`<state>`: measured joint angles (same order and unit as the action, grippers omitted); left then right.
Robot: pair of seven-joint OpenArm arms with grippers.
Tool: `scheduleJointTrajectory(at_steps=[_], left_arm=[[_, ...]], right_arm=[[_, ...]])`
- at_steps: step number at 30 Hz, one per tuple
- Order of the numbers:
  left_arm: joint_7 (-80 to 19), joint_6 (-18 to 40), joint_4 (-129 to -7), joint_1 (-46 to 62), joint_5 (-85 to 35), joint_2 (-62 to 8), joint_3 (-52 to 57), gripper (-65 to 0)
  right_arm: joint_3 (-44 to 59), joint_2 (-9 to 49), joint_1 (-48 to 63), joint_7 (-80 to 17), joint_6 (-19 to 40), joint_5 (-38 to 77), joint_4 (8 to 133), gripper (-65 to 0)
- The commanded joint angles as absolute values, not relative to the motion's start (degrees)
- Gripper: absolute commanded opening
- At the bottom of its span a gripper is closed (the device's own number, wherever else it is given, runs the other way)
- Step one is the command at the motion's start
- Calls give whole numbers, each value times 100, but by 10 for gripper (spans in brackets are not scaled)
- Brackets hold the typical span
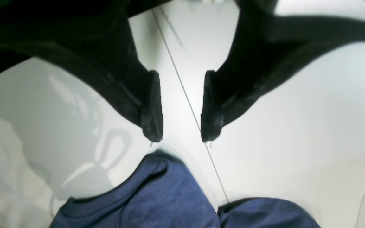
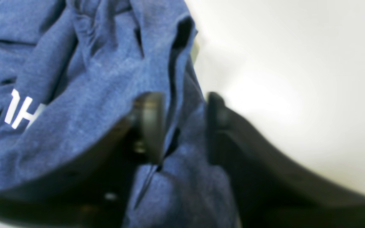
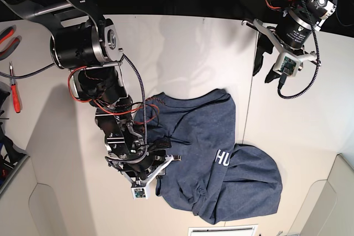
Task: Layout the t-shirt on the table in an organized manner, then fold the t-shirt properly
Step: 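Lower the right gripper onto the blue t-shirt and pinch its fabric, then drag the pinched fabric with the right gripper away from the shirt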
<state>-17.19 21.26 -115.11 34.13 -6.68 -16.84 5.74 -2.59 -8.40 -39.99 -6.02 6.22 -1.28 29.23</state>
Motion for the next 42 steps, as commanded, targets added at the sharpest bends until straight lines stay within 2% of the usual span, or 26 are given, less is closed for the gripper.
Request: scheduleJointTrajectory(at_steps=[1, 3, 6, 7, 10, 11, 25, 26, 30, 34, 38, 42], left_arm=[[-1594, 2099, -11607, 3428, -707, -1715, 602, -411], [-1592, 2099, -11607, 3428, -707, -1715, 602, -411], [-1610, 2099, -11607, 3428, -705, -1715, 602, -411], [-1616, 2099, -11607, 3428, -705, -1715, 602, -411], [-1616, 2099, -11607, 3428, -705, -1715, 602, -411], [-1616, 2099, -11607, 3428, -705, -1715, 602, -411], [-1614, 2099, -11607, 3428, -707, -1715, 602, -411], [-1614, 2099, -11607, 3428, -705, -1715, 602, -411], [-1614, 2099, -11607, 3426, -705, -1715, 602, -411], [-1614, 2099, -11607, 3426, -705, -1715, 602, -411], [-1614, 2097, -11607, 3411, -705, -1715, 602, -411], [-1612, 1881, -11607, 3402, -705, -1715, 602, -411]], right_arm=[[-252, -869, -4219, -425, 639, -106, 3024, -540], [-252, -869, -4219, -316, 613, -108, 3024, -583], [-252, -869, -4219, -108, 403, -110, 3024, -573], [-252, -869, -4219, -108, 303, -108, 3024, -533], [-252, -869, -4217, -110, 303, -110, 3024, -307], [-252, -869, -4215, -113, 390, -108, 3024, -259], [-252, -869, -4206, 32, 646, -108, 2530, -254], [-252, -869, -4206, 64, 646, -106, 2480, -261], [-252, -869, -4202, 69, 731, 32, 2399, -385], [-252, -869, -4215, 154, 943, 174, 2399, -479], [-252, -869, -4222, 346, 923, 174, 2399, -638], [-252, -869, -4219, 414, 904, 174, 2399, -650]])
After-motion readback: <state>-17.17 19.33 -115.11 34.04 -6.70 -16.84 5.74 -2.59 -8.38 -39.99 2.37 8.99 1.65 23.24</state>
